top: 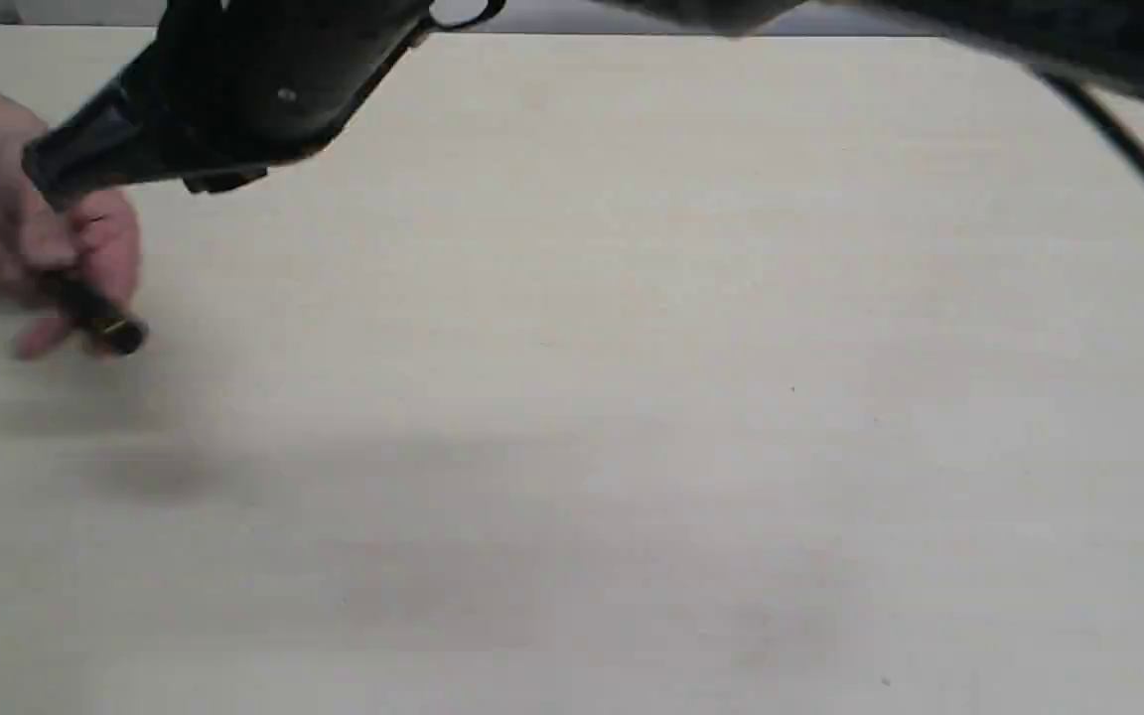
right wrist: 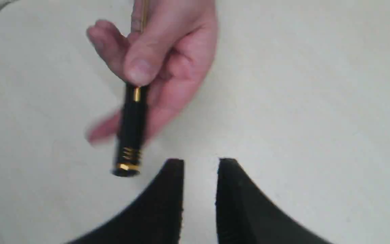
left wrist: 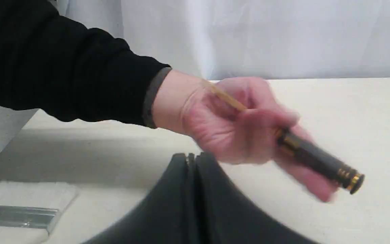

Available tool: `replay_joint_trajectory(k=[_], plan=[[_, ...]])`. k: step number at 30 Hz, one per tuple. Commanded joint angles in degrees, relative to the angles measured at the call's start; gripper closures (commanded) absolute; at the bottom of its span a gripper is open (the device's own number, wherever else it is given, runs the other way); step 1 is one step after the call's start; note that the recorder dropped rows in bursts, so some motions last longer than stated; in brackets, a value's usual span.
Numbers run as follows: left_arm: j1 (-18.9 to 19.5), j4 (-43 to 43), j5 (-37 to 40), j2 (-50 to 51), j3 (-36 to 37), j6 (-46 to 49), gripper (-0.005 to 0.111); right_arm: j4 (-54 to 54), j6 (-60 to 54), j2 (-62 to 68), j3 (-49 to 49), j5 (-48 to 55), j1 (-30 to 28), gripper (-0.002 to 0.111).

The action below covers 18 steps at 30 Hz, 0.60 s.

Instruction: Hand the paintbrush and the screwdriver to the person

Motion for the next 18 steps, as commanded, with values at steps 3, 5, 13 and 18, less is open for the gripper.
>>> replay_joint_trajectory(k=[3, 5, 13, 18], plan=[[-0.5, -0.1, -0.3, -0.1, 0.1, -0.1, 0.107, -2.7, -2.4, -10.5, 2.2, -4.9, 3.8, 0.104], [-0.5, -0.1, -0.3, -0.1, 0.1, -0.1, 0.107, -7.1, 0.5, -14.6, 4.5, -9.2, 6.0, 0.104], [-0.5, -0.2, -0.2, -0.1, 0.1, -0.1, 0.107, -46.6, 33.4, -26.7, 15.5, 3.5, 16.9, 0.104], [-0.5, -0.2, -0.3, -0.1, 0.1, -0.1, 0.107, -58.1, 44.1, -34.0, 27.3, 7.9, 25.3, 0.104]])
